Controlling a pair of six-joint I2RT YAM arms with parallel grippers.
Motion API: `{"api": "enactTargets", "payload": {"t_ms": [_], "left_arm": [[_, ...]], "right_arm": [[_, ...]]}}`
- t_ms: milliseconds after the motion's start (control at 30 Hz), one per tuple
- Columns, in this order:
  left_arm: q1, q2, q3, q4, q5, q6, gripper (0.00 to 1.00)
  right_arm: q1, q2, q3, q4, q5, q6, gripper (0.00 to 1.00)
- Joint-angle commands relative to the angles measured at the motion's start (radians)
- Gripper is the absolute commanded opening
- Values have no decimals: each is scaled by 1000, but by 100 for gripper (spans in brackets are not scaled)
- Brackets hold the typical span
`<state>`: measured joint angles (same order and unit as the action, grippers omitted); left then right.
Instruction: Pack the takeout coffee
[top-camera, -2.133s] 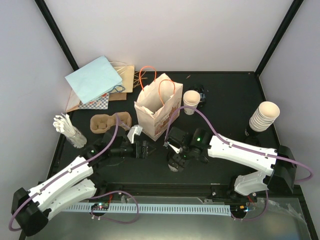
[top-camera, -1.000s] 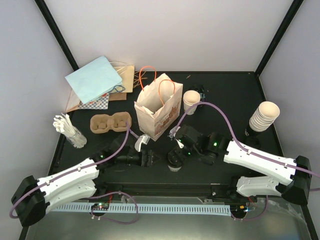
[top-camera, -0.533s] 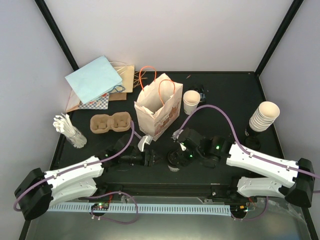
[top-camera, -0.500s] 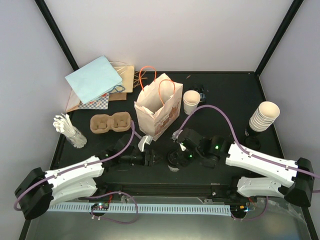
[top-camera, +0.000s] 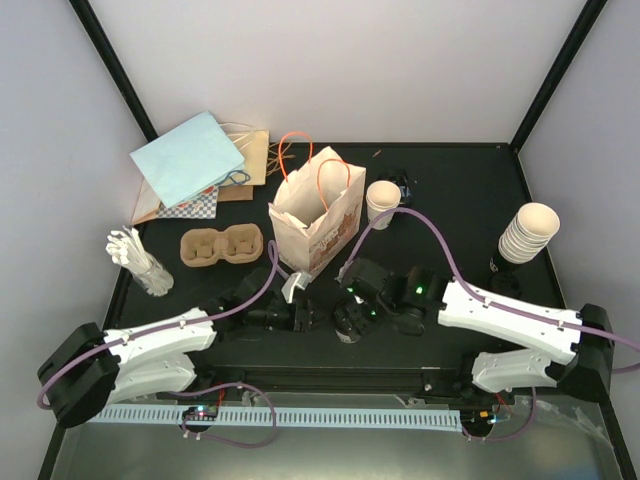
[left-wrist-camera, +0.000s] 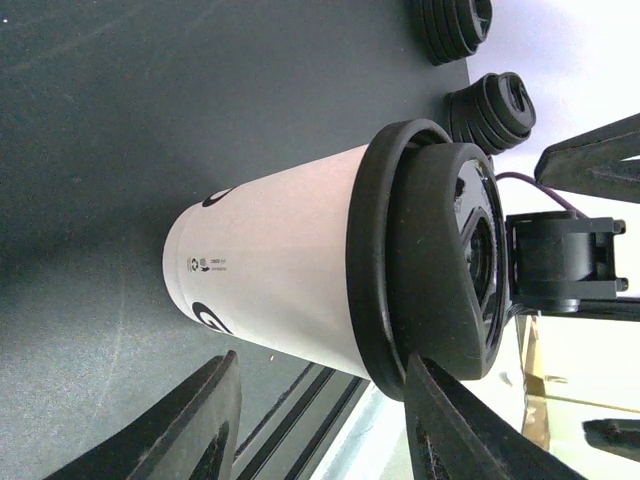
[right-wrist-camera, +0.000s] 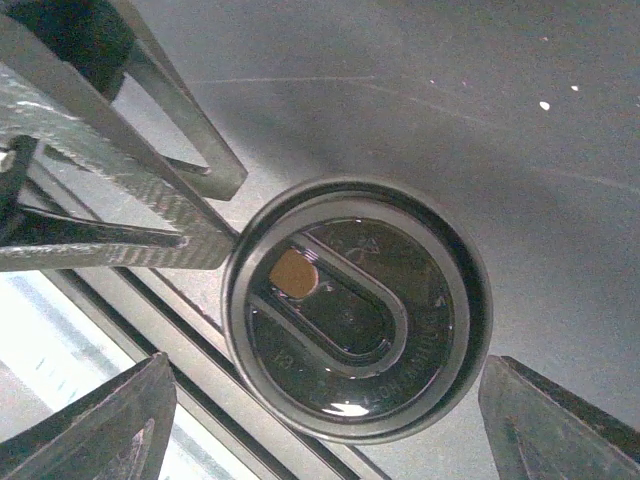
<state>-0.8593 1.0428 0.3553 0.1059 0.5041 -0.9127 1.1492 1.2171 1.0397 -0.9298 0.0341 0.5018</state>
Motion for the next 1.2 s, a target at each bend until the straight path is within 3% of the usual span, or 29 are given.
{"api": "enactTargets", "payload": {"t_ms": [0,600,1167], "left_arm": [[-7,13,25,53,29,0,47],[-14,45,25,79,39,0,44],[-24,77,28,99,45,0,42]], "right_arm": [[28,28,26,-45,85,101,85],[96,149,109,-112,231,201,86],[110,187,91,-99,198,206,83]]}}
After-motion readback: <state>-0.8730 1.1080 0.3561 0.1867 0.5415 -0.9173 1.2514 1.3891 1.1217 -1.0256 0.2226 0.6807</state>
